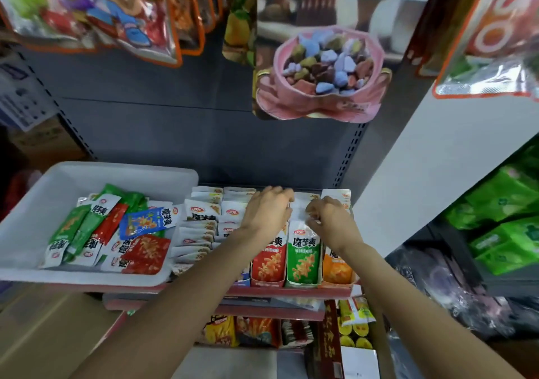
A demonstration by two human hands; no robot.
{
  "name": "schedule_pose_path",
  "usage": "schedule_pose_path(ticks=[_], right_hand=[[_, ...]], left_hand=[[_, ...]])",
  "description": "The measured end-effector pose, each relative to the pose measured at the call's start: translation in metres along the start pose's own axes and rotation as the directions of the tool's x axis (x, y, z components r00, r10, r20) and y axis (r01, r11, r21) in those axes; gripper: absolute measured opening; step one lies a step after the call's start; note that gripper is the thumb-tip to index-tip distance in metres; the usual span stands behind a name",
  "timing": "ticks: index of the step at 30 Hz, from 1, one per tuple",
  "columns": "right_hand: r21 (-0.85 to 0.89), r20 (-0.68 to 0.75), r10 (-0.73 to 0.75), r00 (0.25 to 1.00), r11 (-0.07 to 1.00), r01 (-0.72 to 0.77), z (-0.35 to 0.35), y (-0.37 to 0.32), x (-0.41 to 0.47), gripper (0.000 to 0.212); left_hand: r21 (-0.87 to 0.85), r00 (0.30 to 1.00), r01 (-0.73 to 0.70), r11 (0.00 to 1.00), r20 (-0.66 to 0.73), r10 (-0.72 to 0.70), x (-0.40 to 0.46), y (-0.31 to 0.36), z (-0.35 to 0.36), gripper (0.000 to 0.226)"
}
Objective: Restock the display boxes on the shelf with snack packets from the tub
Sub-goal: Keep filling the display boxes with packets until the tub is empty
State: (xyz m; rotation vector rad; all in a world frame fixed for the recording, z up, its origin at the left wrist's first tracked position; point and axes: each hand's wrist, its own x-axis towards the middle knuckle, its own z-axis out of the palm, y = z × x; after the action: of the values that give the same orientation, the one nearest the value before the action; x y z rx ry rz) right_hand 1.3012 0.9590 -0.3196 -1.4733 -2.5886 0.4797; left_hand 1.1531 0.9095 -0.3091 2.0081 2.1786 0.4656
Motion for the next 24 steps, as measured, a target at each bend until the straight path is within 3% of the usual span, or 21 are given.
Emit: schedule_pose_path(ticks=[3,6,10,15,20,24], right_hand=[[0.166,-0.004,-0.056,0.998,0.985,0.055,-0.006,-0.026,0.005,0.022],[0.255,-0.032,-0.164,0.986,0.953,0.167,-0.002,-0.065,0.011,0.019],[0.326,-0.07,-0.285,0.956,0.899,0.292,0.014,-0.137,0.019,0.019],[0.34,-0.026,-0.425,0.905,0.847,0.408,0.061,-0.242,0.034,0.024],[0.25,0.2,-0.437,0.877,0.888,0.385,0.117,-0.336,0.05,0.039],[0.114,0.394,-0.361,0.845,0.932,0.345,0.166,-0.383,0.063,0.061]], left_hand=[[-0.078,0.986,0.034,0.996,-0.158,-0.046,-0.018,-0.014,-0.022,0.021],[-0.219,0.919,0.14,0.966,-0.335,-0.209,-0.045,-0.045,-0.041,0.02],[-0.363,0.824,0.288,0.886,-0.378,-0.422,-0.085,-0.109,-0.063,0.015],[-0.398,0.723,0.536,0.744,-0.239,-0.648,-0.13,-0.215,-0.077,0.014],[-0.239,0.685,0.692,0.681,-0.078,-0.724,-0.161,-0.313,-0.083,0.025],[-0.076,0.692,0.72,0.69,0.156,-0.705,-0.172,-0.378,-0.075,0.041]])
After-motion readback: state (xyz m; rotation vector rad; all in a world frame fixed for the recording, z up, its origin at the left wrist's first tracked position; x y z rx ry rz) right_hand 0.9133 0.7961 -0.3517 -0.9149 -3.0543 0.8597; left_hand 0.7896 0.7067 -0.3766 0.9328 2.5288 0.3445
